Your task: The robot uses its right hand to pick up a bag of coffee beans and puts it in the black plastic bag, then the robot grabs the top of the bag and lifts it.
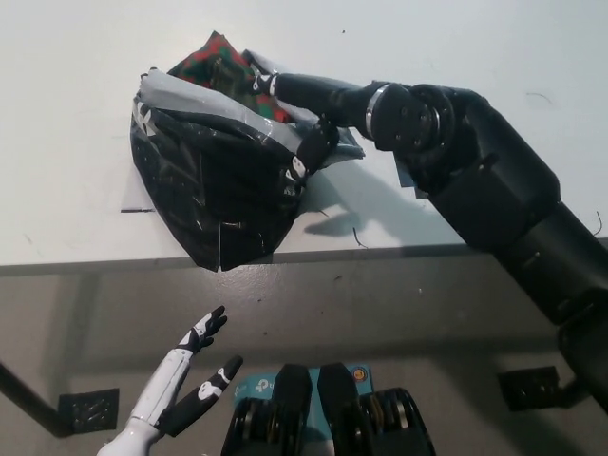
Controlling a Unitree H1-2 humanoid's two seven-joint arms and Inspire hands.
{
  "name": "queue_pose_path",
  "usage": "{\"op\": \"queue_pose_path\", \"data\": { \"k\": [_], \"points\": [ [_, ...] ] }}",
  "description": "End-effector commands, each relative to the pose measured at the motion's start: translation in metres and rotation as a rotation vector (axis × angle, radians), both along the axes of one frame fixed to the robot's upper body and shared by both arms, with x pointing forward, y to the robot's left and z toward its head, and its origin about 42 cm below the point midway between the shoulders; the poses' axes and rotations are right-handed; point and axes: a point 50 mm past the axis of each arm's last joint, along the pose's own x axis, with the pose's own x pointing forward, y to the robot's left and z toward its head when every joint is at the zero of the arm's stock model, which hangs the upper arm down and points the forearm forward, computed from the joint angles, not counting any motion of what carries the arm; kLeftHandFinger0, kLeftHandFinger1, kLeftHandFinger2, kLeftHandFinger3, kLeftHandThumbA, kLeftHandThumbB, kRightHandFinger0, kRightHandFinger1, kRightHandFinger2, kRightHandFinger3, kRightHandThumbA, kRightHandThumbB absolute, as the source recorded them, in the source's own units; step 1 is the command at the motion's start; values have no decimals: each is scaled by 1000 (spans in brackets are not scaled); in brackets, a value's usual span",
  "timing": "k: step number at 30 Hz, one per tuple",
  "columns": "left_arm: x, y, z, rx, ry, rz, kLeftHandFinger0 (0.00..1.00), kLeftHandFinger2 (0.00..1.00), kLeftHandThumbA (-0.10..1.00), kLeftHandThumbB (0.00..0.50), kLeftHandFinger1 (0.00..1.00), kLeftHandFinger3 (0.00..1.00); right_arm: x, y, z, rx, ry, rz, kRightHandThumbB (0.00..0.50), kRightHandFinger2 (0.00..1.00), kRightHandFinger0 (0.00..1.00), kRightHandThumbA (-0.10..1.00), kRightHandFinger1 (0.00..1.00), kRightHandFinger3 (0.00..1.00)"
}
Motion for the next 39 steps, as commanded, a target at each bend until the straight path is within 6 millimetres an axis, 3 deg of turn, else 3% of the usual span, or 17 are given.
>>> {"op": "queue_pose_path", "data": {
  "k": [1,5,18,23,24,25,26,27,28,29,30,31,33,34,36,38,39],
  "points": [
    [2,0,10,-4,-53,-9,1000,1000,823,233,1000,1000,-1,8,21,80,-74,27,458,1000,1000,1000,1000,1000],
    [2,-1,11,-9,-53,-10,1000,1000,819,234,1000,1000,3,9,-1,80,-35,2,500,1000,1000,1000,1000,1000],
    [5,-1,17,1,-57,-5,1000,1000,840,254,1000,1000,33,-8,-41,78,74,-108,470,1000,1000,1000,1000,1000],
    [5,-2,17,11,-66,-10,1000,1000,844,242,1000,1000,37,-6,-62,52,101,-127,494,1000,1000,1000,1000,1000],
    [6,-2,18,13,-65,-11,1000,1000,845,244,1000,1000,38,-4,-64,57,83,-167,485,1000,1000,887,1000,1000],
    [6,-1,18,9,-64,-12,1000,1000,831,245,1000,1000,39,-2,-64,82,52,-196,339,889,833,637,885,1000],
    [6,-1,19,3,-62,-13,1000,1000,827,245,1000,1000,39,-1,-64,112,16,-225,352,832,680,536,790,917],
    [7,-2,19,2,-62,-13,1000,1000,827,245,1000,1000,40,-1,-63,118,9,-228,352,832,680,536,790,917],
    [7,-2,20,8,-61,-11,1000,1000,827,247,1000,1000,40,-1,-62,148,-65,-239,264,468,245,175,359,559],
    [10,-1,22,13,-66,-13,1000,1000,826,249,1000,1000,41,-1,-55,202,-125,-241,160,386,10,-89,139,382],
    [12,-1,23,16,-70,-13,1000,1000,827,258,1000,1000,42,-2,-48,235,-141,-236,131,438,2,-98,144,433],
    [12,-1,23,17,-70,-13,1000,1000,824,265,1000,1000,43,-3,-42,250,-145,-235,119,562,0,-100,221,589],
    [12,-1,22,17,-67,-14,1000,1000,809,271,1000,1000,44,-4,-28,267,-157,-239,144,709,32,-85,334,744],
    [12,-1,23,17,-67,-14,1000,1000,805,272,1000,1000,44,-3,-23,266,-161,-243,143,705,30,-65,345,768],
    [12,-2,23,10,-61,-15,986,1000,766,278,1000,1000,43,-3,-5,276,-170,-235,158,671,54,-28,372,670],
    [12,-3,23,9,-56,-15,967,1000,753,290,1000,1000,41,-1,10,296,-177,-218,163,522,12,-40,269,520],
    [12,-3,23,9,-55,-14,963,1000,748,292,1000,1000,41,0,14,303,-176,-214,167,494,0,-53,235,530]
  ]
}}
